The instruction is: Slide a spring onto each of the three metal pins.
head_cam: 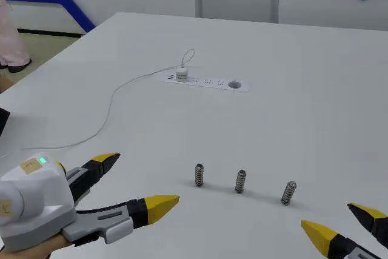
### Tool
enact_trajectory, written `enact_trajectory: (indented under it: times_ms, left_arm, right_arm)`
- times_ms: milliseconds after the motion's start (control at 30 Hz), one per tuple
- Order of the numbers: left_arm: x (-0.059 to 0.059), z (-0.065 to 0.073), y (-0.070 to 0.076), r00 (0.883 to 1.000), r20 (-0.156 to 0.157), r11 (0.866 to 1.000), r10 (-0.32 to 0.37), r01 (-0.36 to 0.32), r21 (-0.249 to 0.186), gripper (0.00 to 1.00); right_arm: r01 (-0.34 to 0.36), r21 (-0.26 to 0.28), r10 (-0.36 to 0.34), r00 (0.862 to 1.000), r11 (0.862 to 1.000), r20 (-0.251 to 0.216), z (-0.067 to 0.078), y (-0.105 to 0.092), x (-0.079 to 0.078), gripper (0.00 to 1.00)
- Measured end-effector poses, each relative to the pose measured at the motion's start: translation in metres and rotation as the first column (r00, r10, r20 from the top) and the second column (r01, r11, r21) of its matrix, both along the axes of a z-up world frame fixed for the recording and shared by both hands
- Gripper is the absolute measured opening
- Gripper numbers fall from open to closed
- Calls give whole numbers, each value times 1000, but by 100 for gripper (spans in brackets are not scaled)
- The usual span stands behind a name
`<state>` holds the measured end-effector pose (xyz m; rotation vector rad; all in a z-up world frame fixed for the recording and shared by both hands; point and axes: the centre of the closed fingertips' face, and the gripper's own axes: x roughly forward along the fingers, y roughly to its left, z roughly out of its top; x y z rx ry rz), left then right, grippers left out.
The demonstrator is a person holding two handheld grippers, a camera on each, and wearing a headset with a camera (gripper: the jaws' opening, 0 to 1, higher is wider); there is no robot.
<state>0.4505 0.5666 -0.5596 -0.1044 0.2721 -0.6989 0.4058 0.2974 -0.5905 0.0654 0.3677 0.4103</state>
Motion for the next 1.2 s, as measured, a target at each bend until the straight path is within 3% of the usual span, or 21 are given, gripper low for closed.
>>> enact_trajectory:
  times_ms: [600,1200]
  left_arm:
    - [-4,-2,-5,1000,-8,1000,-22,22,14,93]
    - [-5,-4,-6,1000,-18,999,-26,26,22,93]
  right_arm:
    - [43,35,-44,999,998,14,1,-3,-4,55]
    - [27,44,-28,1000,999,13,1,5,1,55]
